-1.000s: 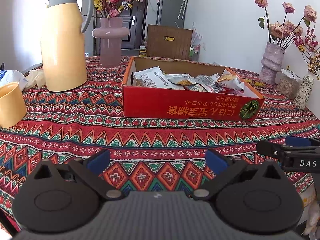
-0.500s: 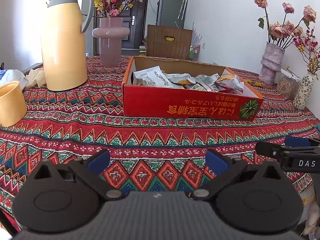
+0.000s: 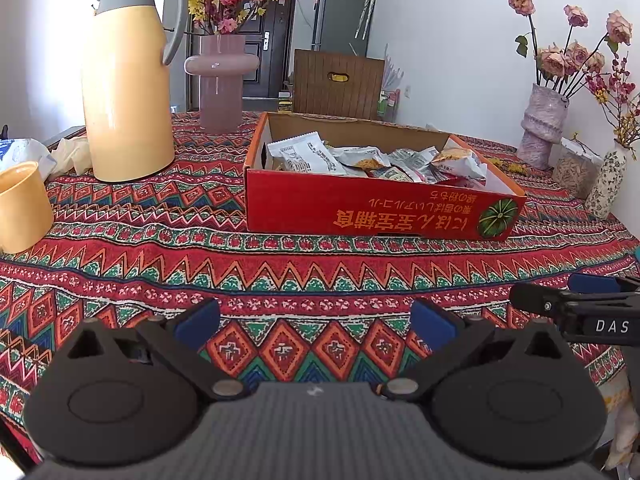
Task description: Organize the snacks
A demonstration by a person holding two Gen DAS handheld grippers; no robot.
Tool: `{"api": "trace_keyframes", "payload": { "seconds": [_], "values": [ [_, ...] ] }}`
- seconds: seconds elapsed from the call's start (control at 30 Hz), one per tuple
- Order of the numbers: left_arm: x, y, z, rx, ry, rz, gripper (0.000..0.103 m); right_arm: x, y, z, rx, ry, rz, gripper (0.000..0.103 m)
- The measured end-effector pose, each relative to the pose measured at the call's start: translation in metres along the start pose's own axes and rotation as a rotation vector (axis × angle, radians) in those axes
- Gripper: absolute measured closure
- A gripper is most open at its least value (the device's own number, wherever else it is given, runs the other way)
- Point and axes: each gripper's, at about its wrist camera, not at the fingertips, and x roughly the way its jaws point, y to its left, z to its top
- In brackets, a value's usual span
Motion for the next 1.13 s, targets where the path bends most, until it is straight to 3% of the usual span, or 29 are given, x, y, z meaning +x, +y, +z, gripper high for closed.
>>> {"api": "trace_keyframes", "payload": {
  "seconds": [1.13],
  "values": [
    [-0.0042, -0.0029, -0.0024, 0.003, -0.019, -0.007, 0.000, -0.0009, 0.0020, -0.0010, 0.000, 0.004, 0.001, 0.000]
  ]
}}
